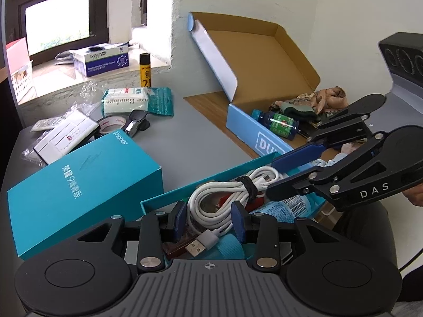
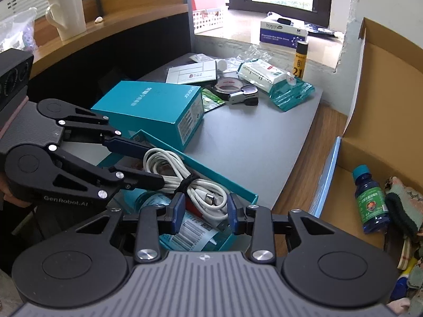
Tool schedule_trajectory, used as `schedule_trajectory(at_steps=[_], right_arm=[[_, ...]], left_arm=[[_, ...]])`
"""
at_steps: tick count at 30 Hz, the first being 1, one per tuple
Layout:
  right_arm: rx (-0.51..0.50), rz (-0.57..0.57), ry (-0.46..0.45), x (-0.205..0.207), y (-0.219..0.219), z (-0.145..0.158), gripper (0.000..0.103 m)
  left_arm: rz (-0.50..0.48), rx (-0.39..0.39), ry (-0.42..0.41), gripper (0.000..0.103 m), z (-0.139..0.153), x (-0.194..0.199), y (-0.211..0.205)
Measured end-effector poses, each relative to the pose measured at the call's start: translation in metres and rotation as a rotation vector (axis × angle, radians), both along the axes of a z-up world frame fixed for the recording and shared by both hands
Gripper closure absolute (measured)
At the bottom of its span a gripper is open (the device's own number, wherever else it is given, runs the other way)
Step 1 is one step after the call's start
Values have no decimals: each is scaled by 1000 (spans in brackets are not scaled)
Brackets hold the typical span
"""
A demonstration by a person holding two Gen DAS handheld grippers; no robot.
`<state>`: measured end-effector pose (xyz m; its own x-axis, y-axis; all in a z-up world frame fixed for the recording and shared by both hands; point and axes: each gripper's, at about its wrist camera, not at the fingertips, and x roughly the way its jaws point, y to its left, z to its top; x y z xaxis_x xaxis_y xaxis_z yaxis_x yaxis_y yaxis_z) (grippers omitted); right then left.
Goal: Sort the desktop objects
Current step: 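Lower the right gripper onto the coiled white cable in the teal box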
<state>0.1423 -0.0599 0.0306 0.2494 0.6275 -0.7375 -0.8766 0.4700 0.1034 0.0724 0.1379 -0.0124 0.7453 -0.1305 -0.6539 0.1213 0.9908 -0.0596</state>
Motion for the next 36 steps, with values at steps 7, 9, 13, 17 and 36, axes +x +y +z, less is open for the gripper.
schedule_trajectory(at_steps=[7, 9, 13, 17, 36], right_arm=[[32, 1, 6, -1, -5, 3, 66], [41, 1, 8, -2, -7, 4, 66], [60, 2, 11, -2, -10, 6, 66], [78, 2, 15, -3, -13, 7, 66], [58, 73, -19, -9, -14, 6, 66]], left_arm=[[-19, -5, -17, 63, 8, -6, -5], [-26, -13, -30, 63, 11, -7, -9], [-12, 1, -60, 63, 18, -11, -17], [5, 7, -78, 68, 22, -12, -24], [65, -40, -16, 64, 6, -23, -16]])
